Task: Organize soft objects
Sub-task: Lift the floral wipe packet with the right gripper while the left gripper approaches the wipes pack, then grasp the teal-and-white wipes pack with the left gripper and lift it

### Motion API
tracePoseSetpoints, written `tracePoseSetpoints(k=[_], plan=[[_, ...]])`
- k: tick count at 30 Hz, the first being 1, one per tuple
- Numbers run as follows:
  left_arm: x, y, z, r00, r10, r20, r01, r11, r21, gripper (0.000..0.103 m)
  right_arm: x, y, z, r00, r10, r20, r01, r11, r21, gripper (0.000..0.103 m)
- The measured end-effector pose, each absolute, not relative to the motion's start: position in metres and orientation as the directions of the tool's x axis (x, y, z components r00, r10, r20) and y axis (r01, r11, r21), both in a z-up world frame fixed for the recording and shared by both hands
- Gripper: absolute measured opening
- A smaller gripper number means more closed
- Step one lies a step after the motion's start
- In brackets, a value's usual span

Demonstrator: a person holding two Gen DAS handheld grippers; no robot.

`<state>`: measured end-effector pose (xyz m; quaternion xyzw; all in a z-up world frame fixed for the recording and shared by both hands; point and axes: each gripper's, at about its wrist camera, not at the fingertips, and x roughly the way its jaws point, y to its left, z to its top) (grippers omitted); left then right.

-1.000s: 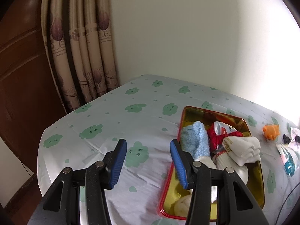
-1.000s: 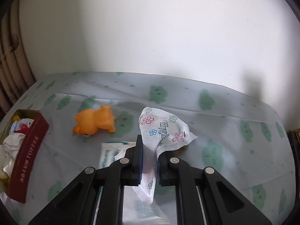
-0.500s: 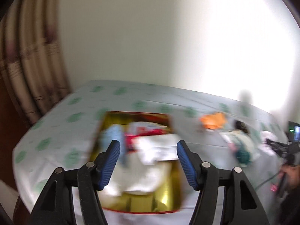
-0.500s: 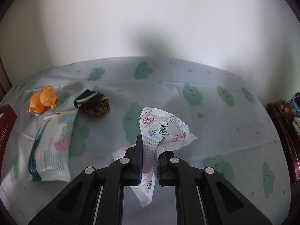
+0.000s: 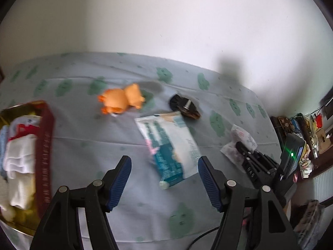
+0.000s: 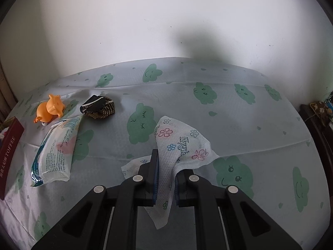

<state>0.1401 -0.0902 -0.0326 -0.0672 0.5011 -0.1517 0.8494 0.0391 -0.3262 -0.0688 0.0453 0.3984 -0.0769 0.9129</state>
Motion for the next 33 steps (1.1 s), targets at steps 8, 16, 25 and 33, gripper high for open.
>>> tracePoseSetpoints(k=[8, 16, 25, 33], plan=[[0.182, -0.134, -0.072, 0.348, -0.302, -0.888, 0.132, 0.953, -0.272, 0.073, 0.04, -0.335, -0.071, 0.668, -0.06, -0.742, 0.184, 0.979, 0.086, 0.012], [0.199, -0.141, -0.095, 0.357, -0.217, -0.908, 0.043, 0.975, -0.216, 0.079, 0.04, -0.337, -0.072, 0.666, -0.035, -0.745, 0.183, 0.976, 0.118, 0.013], [0.209, -0.144, -0.115, 0.393, -0.133, -0.91, -0.033, 0.987, -0.158, 0.08, 0.041, -0.342, -0.074, 0.662, -0.018, -0.749, 0.191, 0.971, 0.145, 0.014], [0.2, -0.15, -0.121, 0.448, -0.092, -0.889, -0.006, 0.994, -0.106, 0.079, 0.041, -0.343, -0.074, 0.661, -0.014, -0.75, 0.191, 0.97, 0.15, 0.014]])
